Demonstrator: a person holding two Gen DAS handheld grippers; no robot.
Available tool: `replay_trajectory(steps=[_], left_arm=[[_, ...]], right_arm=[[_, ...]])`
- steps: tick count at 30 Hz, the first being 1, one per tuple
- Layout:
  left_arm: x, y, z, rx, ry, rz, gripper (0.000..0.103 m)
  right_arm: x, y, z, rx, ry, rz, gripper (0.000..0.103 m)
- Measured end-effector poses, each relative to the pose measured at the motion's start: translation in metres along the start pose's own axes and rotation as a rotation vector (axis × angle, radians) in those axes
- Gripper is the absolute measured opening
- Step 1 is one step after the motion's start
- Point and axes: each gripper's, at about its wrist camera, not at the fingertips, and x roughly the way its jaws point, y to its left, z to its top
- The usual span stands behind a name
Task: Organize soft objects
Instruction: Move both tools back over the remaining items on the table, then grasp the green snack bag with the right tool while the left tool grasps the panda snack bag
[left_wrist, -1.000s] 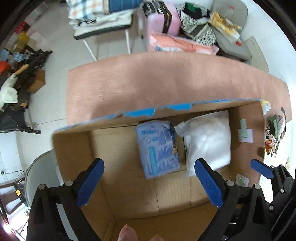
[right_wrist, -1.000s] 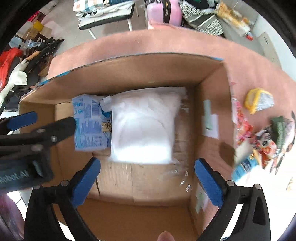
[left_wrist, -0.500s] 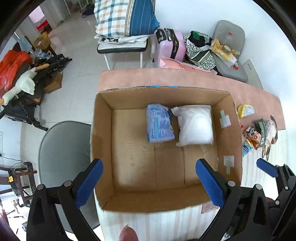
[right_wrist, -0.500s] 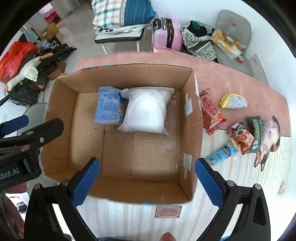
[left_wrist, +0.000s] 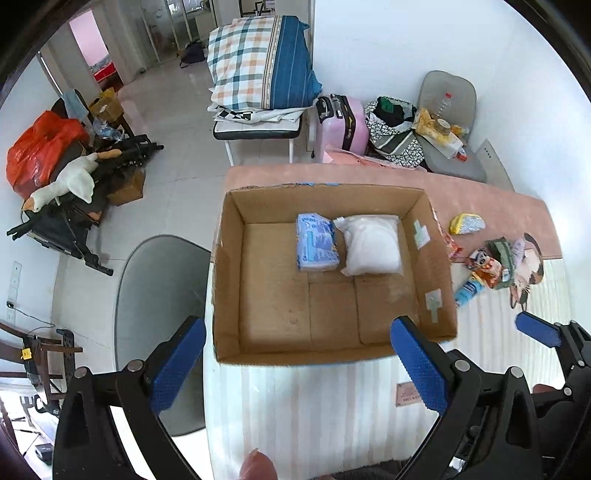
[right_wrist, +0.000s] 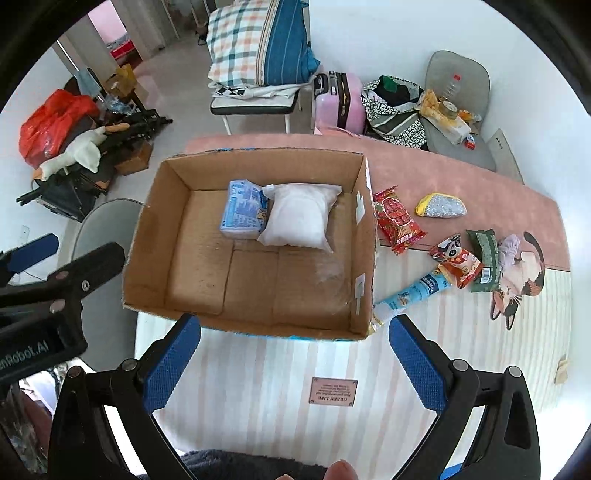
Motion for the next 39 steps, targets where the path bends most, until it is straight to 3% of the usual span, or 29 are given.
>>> replay_trajectory(steps=[4,8,12,17,19,20,22,23,26,30,32,34,39], left_arm=[[-0.011,-0.021,0.000,0.019,-0.010,0.026,0.102],[-0.012,-0.059,0.012,0.046,-0.009,0.010,0.102],[0.004,-0.110,0.034,0.048,0.027,-0.061,0.102],[0.075,-0.191,0.069,0.042,0.218,-0.196,0.102],[0.104,-0.217,0.076,0.031,0.279,-0.223,0.101],[0.127,-0.237,0.082,0.025,0.331,-0.223,0.092],[0.159,-0.258,0.087,0.011,0.405,-0.232,0.078],[0.183,-0.272,0.091,-0.004,0.461,-0.229,0.071],[0.230,-0.295,0.097,-0.054,0.561,-0.234,0.069],[0.272,-0.309,0.100,-0.134,0.652,-0.252,0.069],[0.291,-0.314,0.099,-0.177,0.705,-0.269,0.069],[0.304,-0.318,0.098,-0.206,0.747,-0.289,0.069],[0.331,-0.340,0.091,-0.221,0.820,-0.303,0.071]], right_arm=[[-0.008,-0.011,-0.006,0.018,0.001,0.078,0.103],[-0.012,-0.050,-0.007,0.078,0.018,0.135,0.103],[-0.018,-0.115,-0.004,0.150,0.020,0.081,0.103],[-0.001,-0.240,0.009,0.295,0.046,-0.028,0.103],[0.022,-0.288,0.020,0.349,0.082,-0.026,0.099],[0.040,-0.315,0.027,0.374,0.113,-0.028,0.097],[0.080,-0.356,0.041,0.392,0.184,-0.025,0.080],[0.097,-0.369,0.047,0.399,0.219,-0.015,0.077],[0.153,-0.397,0.061,0.402,0.315,0.023,0.071],[0.208,-0.410,0.070,0.373,0.426,-0.010,0.071],[0.231,-0.418,0.069,0.374,0.475,0.006,0.065],[0.242,-0.426,0.064,0.382,0.501,0.003,0.050],[0.238,-0.453,0.050,0.425,0.510,0.017,0.043]])
